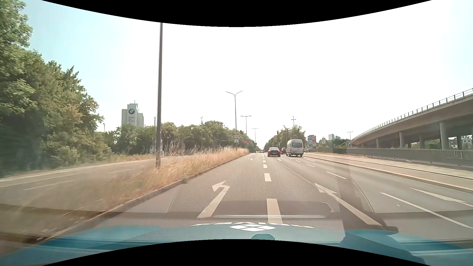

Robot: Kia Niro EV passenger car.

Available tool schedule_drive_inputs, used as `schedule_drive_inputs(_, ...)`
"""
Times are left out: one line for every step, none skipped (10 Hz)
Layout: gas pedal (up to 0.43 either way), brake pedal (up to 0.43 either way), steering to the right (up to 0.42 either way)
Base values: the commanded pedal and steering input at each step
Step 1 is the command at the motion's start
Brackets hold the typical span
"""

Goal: Follow the waypoints while adhering to traffic rules and regulations

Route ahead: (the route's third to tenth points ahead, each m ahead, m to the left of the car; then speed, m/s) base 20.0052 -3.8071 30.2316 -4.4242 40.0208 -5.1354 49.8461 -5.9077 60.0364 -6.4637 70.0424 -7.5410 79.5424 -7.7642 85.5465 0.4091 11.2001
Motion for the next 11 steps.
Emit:
schedule_drive_inputs(0.0, 0.189, -0.003)
schedule_drive_inputs(0.0, 0.189, -0.002)
schedule_drive_inputs(0.0, 0.201, -0.001)
schedule_drive_inputs(0.0, 0.207, -0.001)
schedule_drive_inputs(0.0, 0.207, 0.0)
schedule_drive_inputs(0.0, 0.213, 0.002)
schedule_drive_inputs(0.0, 0.22, 0.002)
schedule_drive_inputs(0.0, 0.22, 0.003)
schedule_drive_inputs(0.0, 0.22, 0.004)
schedule_drive_inputs(0.0, 0.213, 0.004)
schedule_drive_inputs(0.0, 0.213, 0.004)
